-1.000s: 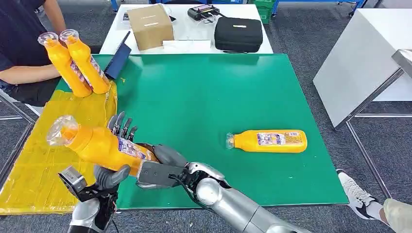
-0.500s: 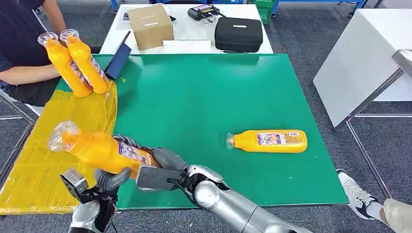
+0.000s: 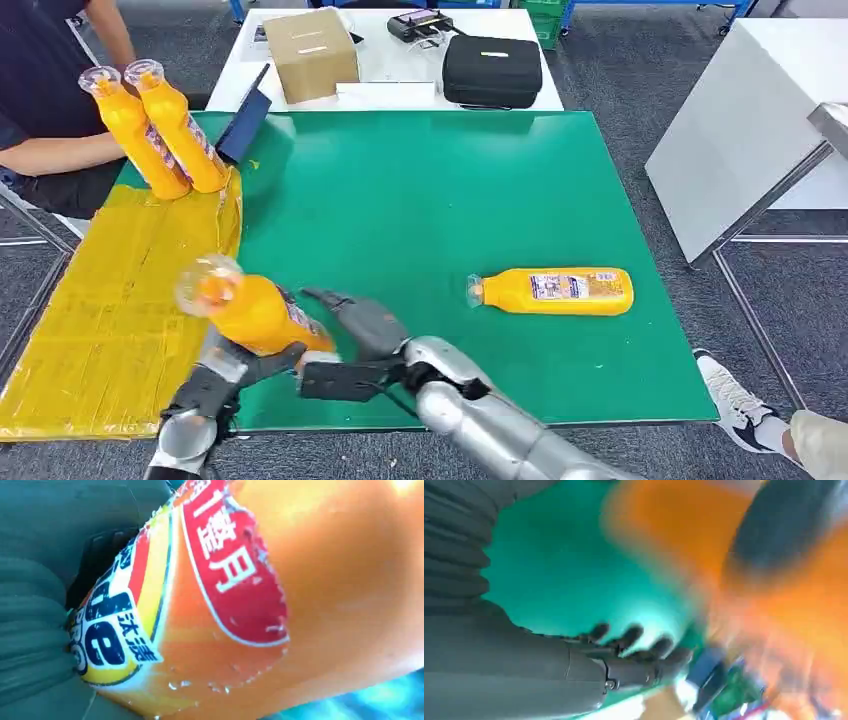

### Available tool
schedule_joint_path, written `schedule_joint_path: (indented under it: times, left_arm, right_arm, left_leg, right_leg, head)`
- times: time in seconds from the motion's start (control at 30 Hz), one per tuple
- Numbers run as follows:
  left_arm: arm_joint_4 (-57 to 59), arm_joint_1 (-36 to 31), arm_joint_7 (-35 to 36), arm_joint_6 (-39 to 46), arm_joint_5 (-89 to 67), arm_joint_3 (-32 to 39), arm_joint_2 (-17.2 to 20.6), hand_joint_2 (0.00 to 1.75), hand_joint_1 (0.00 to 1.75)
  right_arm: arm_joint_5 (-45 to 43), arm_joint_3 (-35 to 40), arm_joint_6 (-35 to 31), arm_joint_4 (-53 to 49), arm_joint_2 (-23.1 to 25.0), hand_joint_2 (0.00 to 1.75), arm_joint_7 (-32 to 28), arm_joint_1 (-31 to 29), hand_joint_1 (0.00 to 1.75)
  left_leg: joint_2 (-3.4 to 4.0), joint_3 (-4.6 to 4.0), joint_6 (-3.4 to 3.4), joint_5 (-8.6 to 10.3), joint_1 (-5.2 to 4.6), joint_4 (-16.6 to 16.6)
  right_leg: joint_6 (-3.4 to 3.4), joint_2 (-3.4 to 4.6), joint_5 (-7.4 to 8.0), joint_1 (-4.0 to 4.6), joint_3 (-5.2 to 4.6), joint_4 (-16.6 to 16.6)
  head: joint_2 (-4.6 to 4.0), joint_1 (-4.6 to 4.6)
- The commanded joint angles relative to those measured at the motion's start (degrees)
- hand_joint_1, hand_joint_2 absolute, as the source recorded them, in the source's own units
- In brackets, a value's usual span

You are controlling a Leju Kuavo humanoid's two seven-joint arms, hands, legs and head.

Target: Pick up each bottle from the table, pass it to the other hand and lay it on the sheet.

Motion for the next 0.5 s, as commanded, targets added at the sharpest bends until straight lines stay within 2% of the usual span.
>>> schedule_joint_path:
  times: [0.03, 0.07, 0.2, 0.43, 0.5]
  left_arm:
    - [5.38, 0.44, 4.31, 17.89, -22.96, 5.03, 8.04, 1.75, 1.75]
    - [7.46, 0.98, 6.92, 23.03, -29.9, 6.6, 10.08, 1.75, 1.75]
    - [16.84, 0.12, 11.42, 28.23, -40.19, 10.07, 14.25, 1.75, 1.75]
    - [17.43, -0.32, 11.39, 29.0, -40.47, 9.71, 13.74, 1.75, 1.75]
    - [18.47, -0.25, 15.73, 29.52, -46.12, 9.79, 14.39, 1.75, 1.75]
  right_arm:
    - [2.46, -10.77, 3.07, -10.33, -12.72, 1.75, -0.64, 1.54, 0.0]
    - [1.75, -12.5, 3.36, -11.43, -15.6, 1.75, -0.75, 1.31, 0.0]
    - [-0.14, -17.93, 6.65, -15.7, -24.43, 1.75, -1.84, 2.19, 0.0]
    - [-0.04, -18.36, 7.73, -16.48, -23.91, 1.75, -1.69, 2.57, 0.0]
    - [0.7, -18.55, 7.2, -17.39, -26.09, 1.75, -0.72, 2.57, 0.0]
  left_leg:
    - [-0.14, 0.15, -0.05, -0.05, 0.04, -0.03]
    - [-0.14, 0.11, -0.02, -0.01, -0.02, -0.06]
    - [-0.23, 0.28, -0.03, -0.06, -0.03, -0.08]
    - [-0.13, 0.14, -0.04, -0.06, -0.03, -0.05]
    - [-0.2, 0.19, -0.06, -0.09, -0.01, -0.02]
  right_leg:
    - [-0.06, 0.09, -0.07, 0.01, 0.17, -0.03]
    - [-0.03, 0.03, -0.04, -0.04, 0.12, -0.03]
    - [-0.04, 0.07, -0.11, -0.07, 0.29, -0.05]
    - [-0.03, 0.1, -0.07, -0.05, 0.15, -0.02]
    - [-0.06, 0.1, -0.11, -0.05, 0.21, 0.0]
  head:
    - [0.0, 0.02]
    - [0.0, -0.02]
    - [0.0, 0.02]
    - [0.0, 0.0]
    - [0.0, 0.04]
